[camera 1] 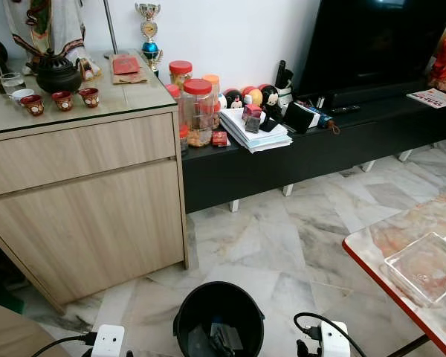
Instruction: Picking trash to rubbish bin
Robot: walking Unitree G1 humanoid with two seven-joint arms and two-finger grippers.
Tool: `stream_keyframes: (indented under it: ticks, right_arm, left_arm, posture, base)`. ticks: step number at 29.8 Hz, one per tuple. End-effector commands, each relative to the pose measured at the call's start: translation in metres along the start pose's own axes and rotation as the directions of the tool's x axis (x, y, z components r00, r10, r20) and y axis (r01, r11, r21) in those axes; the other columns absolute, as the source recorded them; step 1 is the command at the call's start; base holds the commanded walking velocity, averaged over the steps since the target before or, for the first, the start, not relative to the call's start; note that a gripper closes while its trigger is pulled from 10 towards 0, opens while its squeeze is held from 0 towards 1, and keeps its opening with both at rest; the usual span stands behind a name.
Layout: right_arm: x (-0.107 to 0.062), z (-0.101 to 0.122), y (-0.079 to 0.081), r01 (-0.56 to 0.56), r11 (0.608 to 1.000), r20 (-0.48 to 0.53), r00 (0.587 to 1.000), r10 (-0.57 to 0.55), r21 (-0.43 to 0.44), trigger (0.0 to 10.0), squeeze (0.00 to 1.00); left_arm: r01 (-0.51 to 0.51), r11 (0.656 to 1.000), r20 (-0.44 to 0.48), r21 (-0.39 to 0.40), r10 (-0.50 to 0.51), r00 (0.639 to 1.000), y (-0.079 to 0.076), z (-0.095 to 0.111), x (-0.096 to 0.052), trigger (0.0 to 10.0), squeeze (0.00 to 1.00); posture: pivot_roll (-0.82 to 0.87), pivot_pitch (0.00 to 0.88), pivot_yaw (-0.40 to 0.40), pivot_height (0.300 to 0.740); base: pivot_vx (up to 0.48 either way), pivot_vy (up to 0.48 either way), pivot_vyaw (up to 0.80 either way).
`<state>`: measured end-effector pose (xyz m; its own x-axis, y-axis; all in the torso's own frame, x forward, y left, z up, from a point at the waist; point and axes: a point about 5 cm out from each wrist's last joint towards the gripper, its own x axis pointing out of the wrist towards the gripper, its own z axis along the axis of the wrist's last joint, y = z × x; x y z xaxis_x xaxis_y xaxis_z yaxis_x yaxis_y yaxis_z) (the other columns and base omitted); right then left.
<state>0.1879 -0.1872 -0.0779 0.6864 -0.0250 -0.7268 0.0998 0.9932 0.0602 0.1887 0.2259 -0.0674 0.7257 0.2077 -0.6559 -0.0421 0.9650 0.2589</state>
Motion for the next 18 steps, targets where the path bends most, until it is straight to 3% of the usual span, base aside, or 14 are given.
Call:
stream_keyframes:
  ticks: [1, 8, 18]
  right_arm:
    - [0.0002, 0.003, -0.0023, 0.015, 1.0, 0.019, 1.0, -0.016, 0.022, 10.0, 0.0]
    - [0.0, 0.0027, -0.0027, 0.016, 1.0, 0.018, 1.0, -0.016, 0.022, 10.0, 0.0]
    - [-0.0005, 0.0004, -0.0015, 0.011, 1.0, 0.014, 1.0, -0.011, 0.02, 10.0, 0.0]
  left_arm:
    - [0.01, 1.0, -0.01, -0.002, -0.01, 1.0, -0.0006, -0.0011, 0.0, 10.0, 0.0]
    - [0.016, 1.0, -0.009, -0.004, -0.016, 1.0, -0.002, -0.0013, -0.0002, 10.0, 0.0]
    - [0.024, 1.0, -0.008, -0.006, -0.024, 1.0, -0.0039, -0.0019, -0.0006, 10.0, 0.0]
  posture:
    - [0.21, 0.018, -0.058, 0.74]
    - [0.2, 0.021, -0.058, 0.74]
    - [0.2, 0.025, -0.058, 0.74]
  base:
    - [0.0, 0.0, 0.0]
    - [0.0, 0.0, 0.0]
    - [-0.293, 0.0, 0.0]
